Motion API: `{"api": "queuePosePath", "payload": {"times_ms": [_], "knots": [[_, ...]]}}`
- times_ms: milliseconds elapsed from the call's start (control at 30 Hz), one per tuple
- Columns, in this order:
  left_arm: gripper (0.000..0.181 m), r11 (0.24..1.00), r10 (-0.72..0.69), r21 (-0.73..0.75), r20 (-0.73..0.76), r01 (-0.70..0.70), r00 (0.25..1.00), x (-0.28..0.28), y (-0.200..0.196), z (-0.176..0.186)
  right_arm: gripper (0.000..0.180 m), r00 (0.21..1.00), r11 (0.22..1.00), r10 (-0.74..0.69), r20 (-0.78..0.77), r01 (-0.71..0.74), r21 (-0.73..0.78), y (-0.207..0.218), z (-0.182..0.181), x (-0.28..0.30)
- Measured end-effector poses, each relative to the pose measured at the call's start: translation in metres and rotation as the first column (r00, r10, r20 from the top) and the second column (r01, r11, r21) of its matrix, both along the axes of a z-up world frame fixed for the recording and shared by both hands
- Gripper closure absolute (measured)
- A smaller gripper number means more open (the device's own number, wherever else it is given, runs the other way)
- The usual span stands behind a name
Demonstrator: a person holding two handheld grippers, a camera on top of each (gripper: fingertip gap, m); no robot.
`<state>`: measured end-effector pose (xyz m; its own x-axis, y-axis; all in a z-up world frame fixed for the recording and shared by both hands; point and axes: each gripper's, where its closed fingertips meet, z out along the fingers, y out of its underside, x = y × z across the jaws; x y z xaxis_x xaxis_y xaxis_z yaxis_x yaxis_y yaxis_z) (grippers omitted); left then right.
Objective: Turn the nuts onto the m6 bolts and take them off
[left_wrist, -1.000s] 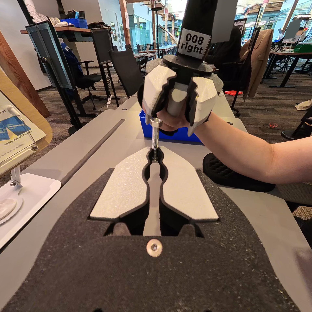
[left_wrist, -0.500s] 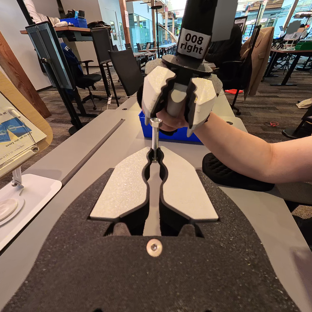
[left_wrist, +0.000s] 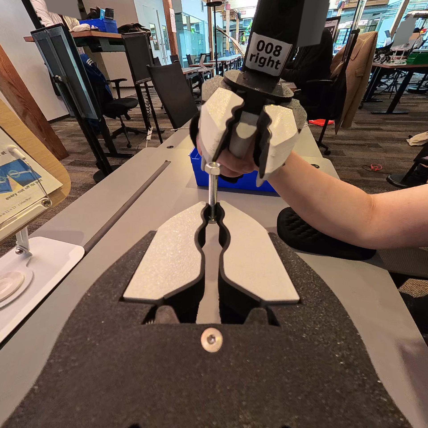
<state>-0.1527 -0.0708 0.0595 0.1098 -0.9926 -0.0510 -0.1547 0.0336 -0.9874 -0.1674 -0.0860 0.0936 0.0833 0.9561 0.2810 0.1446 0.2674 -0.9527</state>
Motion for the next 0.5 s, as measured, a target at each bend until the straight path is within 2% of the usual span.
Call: {"api": "queuePosePath", "payload": {"times_ms": [500], "knots": [[0.176,1.0,0.004,-0.001,-0.014,-0.004,1.0,0.0004,0.0005,-0.0022,0.146,1.0,1.0,-0.025,0.006,0.025,0.005,0.0043,-0.0013,-0.0028]]}}
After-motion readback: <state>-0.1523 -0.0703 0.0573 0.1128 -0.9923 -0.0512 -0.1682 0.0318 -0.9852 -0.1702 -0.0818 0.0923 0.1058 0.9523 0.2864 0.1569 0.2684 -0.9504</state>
